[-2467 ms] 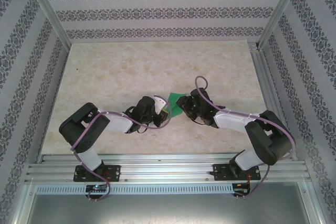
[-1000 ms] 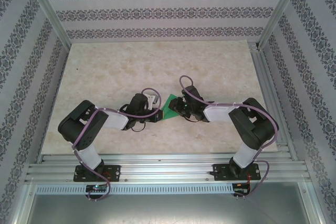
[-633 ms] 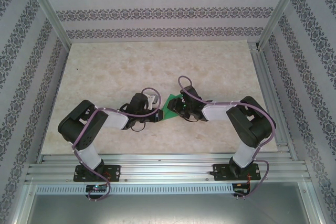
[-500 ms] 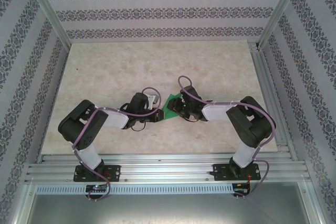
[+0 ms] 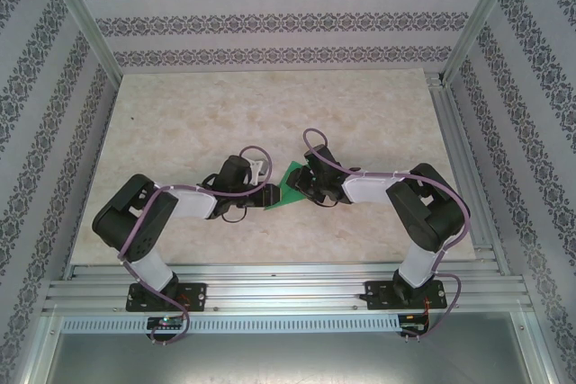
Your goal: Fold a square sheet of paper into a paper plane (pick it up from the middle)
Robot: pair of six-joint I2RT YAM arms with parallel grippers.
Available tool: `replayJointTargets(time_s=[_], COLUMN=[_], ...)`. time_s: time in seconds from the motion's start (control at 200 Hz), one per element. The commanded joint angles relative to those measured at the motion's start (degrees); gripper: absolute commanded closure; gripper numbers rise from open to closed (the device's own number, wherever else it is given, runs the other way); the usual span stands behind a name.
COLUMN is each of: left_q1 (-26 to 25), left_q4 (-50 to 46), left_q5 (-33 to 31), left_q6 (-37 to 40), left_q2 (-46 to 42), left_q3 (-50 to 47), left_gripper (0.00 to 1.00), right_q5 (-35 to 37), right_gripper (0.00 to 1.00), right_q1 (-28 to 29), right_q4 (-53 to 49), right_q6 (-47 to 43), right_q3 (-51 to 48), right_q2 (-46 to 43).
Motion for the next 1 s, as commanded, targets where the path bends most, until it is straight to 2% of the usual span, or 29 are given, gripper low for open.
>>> replayJointTargets(time_s=[0.0,0.21,0.34,0.614,0.994], left_q1=[0.84,0.80,0.75,0.10,0.01], left_q4=[-2.87,-2.56,-2.69,-3.34,-8.49], left_q5=[-1.06,-1.59,-1.23,4.22,1.95], left_q6=[1.23,1.54,2.08,2.50,1.96], left_q2=[-2.37,-5.26,-7.48,-5.45,3.72], left_q3=[1.29,0.72,0.49,2.49,10.86], left_gripper=[0.61,0.49,0.47,0.69,0.80], right_q5=[5.99,6.84,7.35,7.71,7.36], right_gripper=[0.57,0.56,0.55,0.55,0.55], right_q1=[0.17,0.29,0.61,0.80,1.04], right_q4=[-7.51,-9.18,-11.14,-13.60,-14.22], right_q6=[2.52,6.13,6.64,7.93,7.89], right_q3=[-0.81,-1.18,-0.33,0.77,0.98], right_q2=[3.44,4.18,4.52,4.79,5.23])
